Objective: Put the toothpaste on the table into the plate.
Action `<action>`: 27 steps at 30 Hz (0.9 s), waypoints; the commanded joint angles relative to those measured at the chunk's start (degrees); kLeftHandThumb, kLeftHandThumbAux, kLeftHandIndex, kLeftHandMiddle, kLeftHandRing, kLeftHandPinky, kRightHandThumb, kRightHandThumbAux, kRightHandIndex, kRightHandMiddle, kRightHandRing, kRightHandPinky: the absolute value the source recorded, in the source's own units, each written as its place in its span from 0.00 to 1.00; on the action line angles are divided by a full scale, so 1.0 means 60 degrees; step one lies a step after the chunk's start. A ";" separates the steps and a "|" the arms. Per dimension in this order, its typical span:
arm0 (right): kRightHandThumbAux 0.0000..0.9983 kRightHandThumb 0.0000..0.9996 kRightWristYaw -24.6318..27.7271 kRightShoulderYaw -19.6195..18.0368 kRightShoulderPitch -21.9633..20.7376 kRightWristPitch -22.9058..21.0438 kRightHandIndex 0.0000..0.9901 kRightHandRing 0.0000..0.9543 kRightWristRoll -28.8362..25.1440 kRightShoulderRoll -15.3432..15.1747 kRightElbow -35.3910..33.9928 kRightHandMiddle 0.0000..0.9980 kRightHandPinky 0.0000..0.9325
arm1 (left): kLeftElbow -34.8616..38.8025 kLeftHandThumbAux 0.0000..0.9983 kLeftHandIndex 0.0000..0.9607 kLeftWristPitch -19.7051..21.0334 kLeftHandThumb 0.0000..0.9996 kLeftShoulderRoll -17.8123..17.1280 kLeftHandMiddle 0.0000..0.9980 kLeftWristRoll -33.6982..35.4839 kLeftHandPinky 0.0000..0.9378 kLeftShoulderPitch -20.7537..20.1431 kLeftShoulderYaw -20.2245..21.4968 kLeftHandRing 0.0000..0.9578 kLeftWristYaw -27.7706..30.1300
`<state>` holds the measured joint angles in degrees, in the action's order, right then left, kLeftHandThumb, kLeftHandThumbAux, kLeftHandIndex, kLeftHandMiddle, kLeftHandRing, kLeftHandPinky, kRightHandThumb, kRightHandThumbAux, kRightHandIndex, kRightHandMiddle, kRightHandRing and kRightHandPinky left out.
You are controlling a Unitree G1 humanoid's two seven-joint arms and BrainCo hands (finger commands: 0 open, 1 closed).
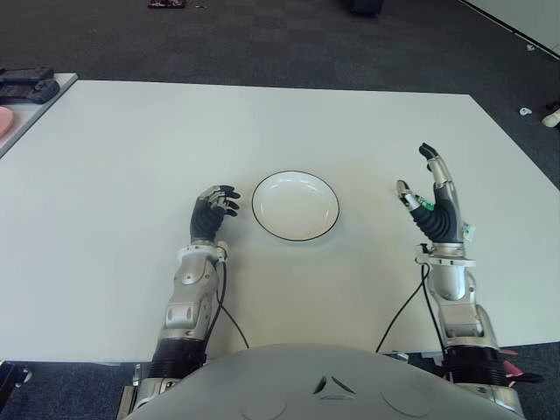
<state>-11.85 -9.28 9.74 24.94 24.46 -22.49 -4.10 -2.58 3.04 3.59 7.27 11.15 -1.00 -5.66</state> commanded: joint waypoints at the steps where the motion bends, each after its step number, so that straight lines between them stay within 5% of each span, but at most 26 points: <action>1: 0.25 0.47 0.0361 -0.0079 -0.0047 -0.0696 0.00 0.00 0.0343 -0.0176 -0.0525 0.00 0.00 | -0.0765 0.68 0.44 0.0644 0.84 0.0245 0.48 0.0002 0.60 0.0439 -0.0003 0.60 0.0002; 13: 0.14 0.55 0.1576 -0.0227 0.0363 -0.2963 0.00 0.00 0.1040 -0.0426 -0.2061 0.00 0.00 | -0.0566 0.68 0.44 0.0728 0.84 0.0299 0.48 -0.0033 0.60 0.0556 -0.0080 0.60 -0.0069; 27: 0.12 0.58 0.3636 -0.0319 0.0234 -0.4005 0.00 0.00 0.2943 -0.3079 -0.1686 0.00 0.00 | -0.0414 0.68 0.42 0.0795 0.83 0.0362 0.49 -0.0085 0.62 0.0699 -0.0101 0.62 -0.0161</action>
<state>6.32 -11.94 11.38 1.92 40.48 -37.32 -15.68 -2.03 3.04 3.62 6.83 11.70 -1.25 -5.69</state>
